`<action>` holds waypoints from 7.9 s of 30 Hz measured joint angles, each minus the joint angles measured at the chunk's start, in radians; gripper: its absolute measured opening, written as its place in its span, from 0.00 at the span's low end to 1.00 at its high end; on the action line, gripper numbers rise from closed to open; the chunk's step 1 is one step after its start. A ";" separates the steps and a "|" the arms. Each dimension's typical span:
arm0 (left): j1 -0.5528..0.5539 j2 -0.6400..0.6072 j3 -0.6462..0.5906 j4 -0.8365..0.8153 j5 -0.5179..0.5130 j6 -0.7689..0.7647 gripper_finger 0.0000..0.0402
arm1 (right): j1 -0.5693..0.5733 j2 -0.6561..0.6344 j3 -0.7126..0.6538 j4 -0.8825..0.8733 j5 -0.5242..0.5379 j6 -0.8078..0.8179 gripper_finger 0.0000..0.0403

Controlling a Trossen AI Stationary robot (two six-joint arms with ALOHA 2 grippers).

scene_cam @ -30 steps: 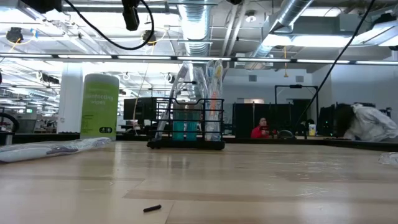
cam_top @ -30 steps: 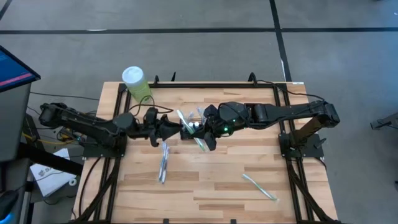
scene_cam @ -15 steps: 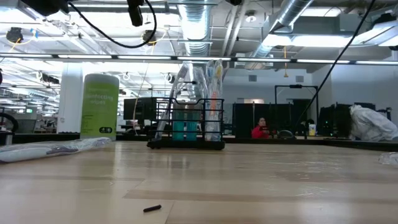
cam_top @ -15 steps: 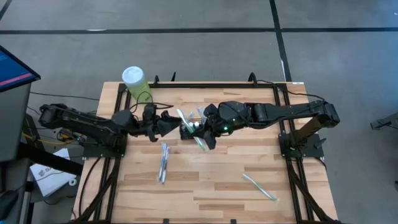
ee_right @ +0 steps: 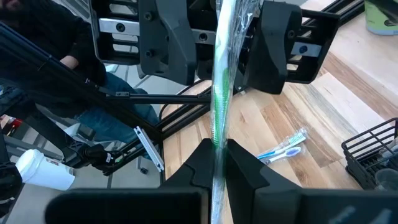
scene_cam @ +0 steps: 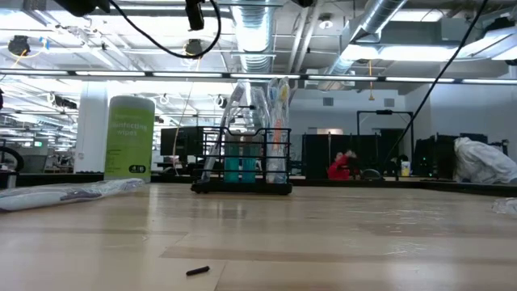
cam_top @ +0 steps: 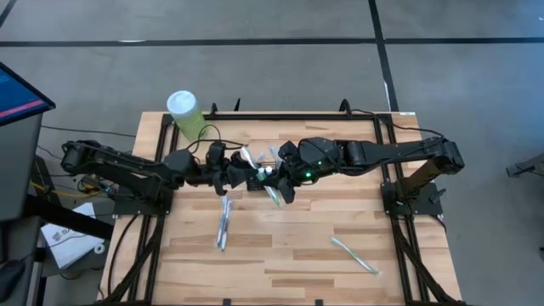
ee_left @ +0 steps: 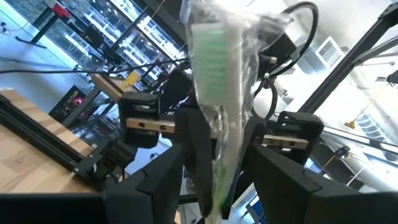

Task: Pick & Place toothbrushing station
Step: Put the top green toothbrush into the black mesh organizer, then put the purple toothbrush into the black mesh organizer

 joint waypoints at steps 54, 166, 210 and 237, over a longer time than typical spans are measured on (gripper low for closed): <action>-0.016 -0.009 0.000 -0.098 0.005 -0.027 0.02 | -0.002 -0.090 0.000 -0.064 0.052 -0.030 0.71; -0.054 0.191 -0.025 -0.617 -0.620 0.415 0.04 | 0.054 -0.115 0.000 -0.218 -0.003 -0.027 0.71; -0.103 0.188 -0.025 -0.651 -0.560 0.359 0.70 | 0.033 -0.115 0.000 -0.229 0.000 -0.027 0.71; -0.273 -0.113 -0.027 -0.873 -0.394 0.002 0.60 | 0.043 -0.114 0.000 -0.301 -0.119 -0.004 0.71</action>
